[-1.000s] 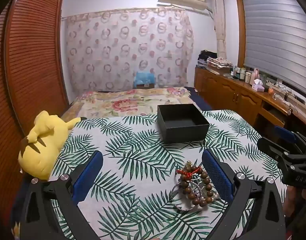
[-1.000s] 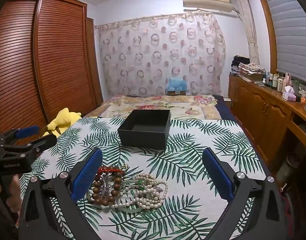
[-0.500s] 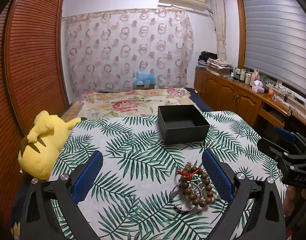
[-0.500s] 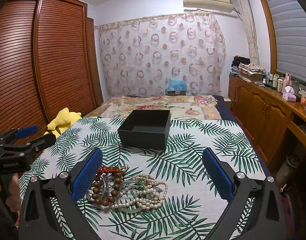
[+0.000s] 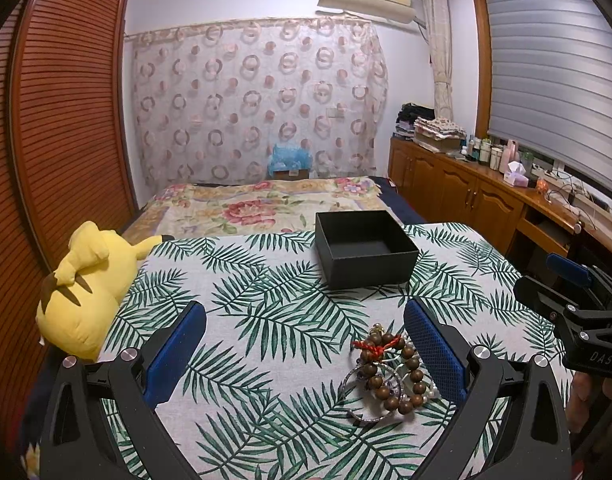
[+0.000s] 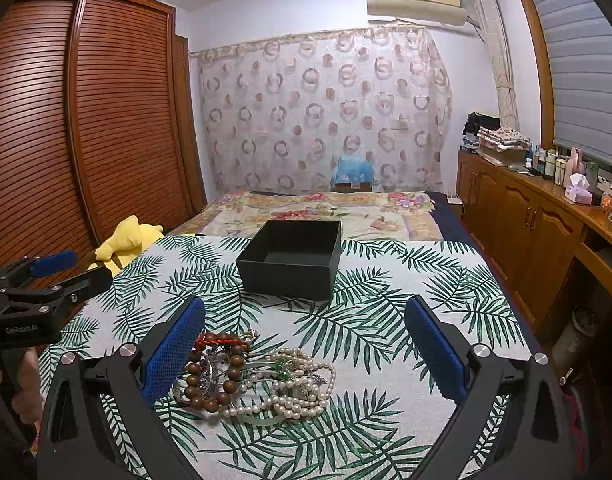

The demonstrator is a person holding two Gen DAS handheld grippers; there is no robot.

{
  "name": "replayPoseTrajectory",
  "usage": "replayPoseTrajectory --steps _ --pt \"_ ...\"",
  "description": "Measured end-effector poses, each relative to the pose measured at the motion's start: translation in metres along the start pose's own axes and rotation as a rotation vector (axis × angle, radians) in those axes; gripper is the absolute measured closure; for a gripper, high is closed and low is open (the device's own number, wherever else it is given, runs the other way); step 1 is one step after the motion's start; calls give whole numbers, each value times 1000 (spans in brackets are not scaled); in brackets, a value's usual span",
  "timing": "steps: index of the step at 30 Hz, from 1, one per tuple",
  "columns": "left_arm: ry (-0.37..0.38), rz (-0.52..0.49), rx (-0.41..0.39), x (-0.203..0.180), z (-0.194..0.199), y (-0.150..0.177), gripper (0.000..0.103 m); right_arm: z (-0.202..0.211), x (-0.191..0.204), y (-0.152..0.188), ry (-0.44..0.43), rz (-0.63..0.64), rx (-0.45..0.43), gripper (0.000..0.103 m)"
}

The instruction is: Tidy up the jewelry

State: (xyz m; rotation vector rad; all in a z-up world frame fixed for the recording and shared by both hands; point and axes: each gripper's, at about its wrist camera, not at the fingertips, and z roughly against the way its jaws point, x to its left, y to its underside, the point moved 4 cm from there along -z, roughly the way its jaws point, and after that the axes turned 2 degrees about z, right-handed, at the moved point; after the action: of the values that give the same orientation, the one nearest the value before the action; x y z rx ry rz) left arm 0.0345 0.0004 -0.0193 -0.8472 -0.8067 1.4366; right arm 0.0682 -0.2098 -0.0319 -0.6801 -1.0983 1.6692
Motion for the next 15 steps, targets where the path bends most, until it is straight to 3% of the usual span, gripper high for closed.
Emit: replayPoseTrajectory --steps 15 --pt "-1 -1 -3 0 -1 0 7 1 0 0 0 0 -1 2"
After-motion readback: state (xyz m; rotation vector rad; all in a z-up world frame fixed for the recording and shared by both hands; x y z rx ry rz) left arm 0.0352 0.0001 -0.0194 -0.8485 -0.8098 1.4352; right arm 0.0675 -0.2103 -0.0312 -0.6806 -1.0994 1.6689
